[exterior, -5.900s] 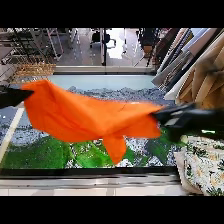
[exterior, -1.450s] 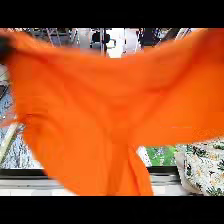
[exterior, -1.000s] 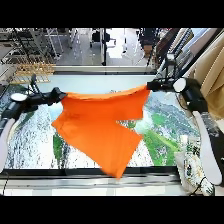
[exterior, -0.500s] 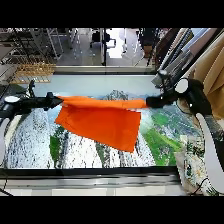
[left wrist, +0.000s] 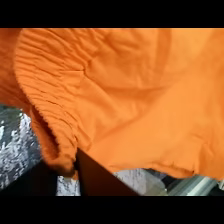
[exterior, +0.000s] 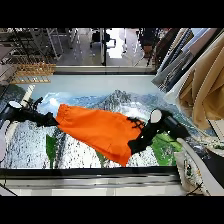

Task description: Fold the clothes and pants, and hang the long-sleeved shirts on hangers.

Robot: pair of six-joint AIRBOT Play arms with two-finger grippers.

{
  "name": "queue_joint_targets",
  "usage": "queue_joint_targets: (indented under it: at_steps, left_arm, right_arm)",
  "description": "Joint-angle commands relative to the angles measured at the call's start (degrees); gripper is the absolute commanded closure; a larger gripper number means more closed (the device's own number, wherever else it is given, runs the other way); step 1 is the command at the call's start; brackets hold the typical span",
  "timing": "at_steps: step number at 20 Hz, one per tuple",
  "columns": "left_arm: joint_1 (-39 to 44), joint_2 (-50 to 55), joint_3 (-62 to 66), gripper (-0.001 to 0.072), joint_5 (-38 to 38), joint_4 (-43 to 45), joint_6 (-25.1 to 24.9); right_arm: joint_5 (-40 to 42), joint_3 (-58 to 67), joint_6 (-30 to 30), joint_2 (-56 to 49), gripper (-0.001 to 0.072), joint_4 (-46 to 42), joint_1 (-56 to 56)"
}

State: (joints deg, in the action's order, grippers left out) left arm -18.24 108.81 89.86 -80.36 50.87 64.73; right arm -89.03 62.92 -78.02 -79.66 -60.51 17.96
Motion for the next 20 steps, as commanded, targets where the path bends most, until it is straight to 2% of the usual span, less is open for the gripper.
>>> queue_joint_targets:
  at_steps: [1,2,4,7,9,13,16,17,18,19,20]
  left_arm:
    - [-0.1,1.1,0.3,0.0343,-0.3,3.1,0.0]
    - [-0.3,0.6,0.7,0.0317,-0.5,3.1,0.8]
    - [-1.1,-1.3,2.0,0.0308,-0.5,3.1,2.1]
    - [-3.3,-5.1,5.6,0.0308,0.4,2.4,2.2]
    - [-4.6,-8.1,6.5,0.0309,1.0,-2.8,2.1]
    - [-4.9,-12.2,6.5,0.0309,1.2,-14.3,1.7]
    - [-2.6,-12.4,6.3,0.0310,0.9,-14.9,1.7]
    - [-1.5,-12.4,6.1,0.0309,0.5,-14.9,1.7]
    - [-0.1,-12.4,5.8,0.0311,0.0,-14.9,1.7]
    - [1.4,-12.3,5.7,0.0314,-0.7,-14.7,1.7]
    - [2.9,-12.2,5.7,0.0384,-1.2,-13.6,1.7]
  right_arm:
    - [0.6,-7.1,2.3,0.4,0.0398,2.4,4.9]
    - [1.2,-7.7,2.3,0.8,0.0279,1.6,3.7]
    - [6.5,-10.2,1.2,3.1,0.0276,2.4,-1.8]
    - [17.8,-19.4,0.5,7.5,0.0269,10.6,-11.9]
    - [24.1,-26.2,1.6,8.4,0.0253,15.6,-16.0]
    - [33.5,-34.6,8.2,7.9,0.0245,25.3,-16.0]
    - [41.9,-35.1,11.6,4.5,0.0246,32.8,-10.2]
    - [45.7,-34.6,14.7,2.8,0.0264,38.2,-7.3]
    - [49.6,-33.9,17.8,1.6,0.0344,43.4,-4.7]
    - [53.4,-32.9,18.7,1.1,0.0544,46.1,-2.7]
    - [55.8,-31.7,18.6,1.4,0.0703,44.9,-2.1]
